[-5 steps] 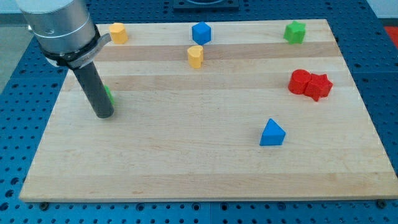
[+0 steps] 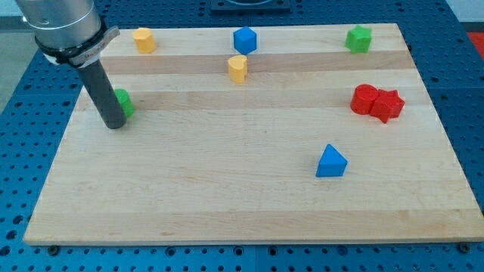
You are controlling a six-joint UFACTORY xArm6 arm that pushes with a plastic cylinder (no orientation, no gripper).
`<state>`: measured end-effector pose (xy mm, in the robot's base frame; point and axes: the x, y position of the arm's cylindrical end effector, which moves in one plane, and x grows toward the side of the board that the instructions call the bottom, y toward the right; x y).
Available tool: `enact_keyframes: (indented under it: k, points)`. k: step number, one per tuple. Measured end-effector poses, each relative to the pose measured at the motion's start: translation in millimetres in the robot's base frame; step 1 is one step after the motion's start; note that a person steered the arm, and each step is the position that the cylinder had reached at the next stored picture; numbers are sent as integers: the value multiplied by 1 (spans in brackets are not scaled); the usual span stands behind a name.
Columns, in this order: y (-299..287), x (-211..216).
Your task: Slide the yellow hexagon towards green circle
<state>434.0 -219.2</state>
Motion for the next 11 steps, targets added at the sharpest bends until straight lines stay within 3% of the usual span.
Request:
enact_keyframes:
  k: [2,3,6,8,10,11]
  points:
    - [110,30]
    - [160,24]
    - [245,-49]
    - [232,-64]
    - [161,-74]
    - [143,-103]
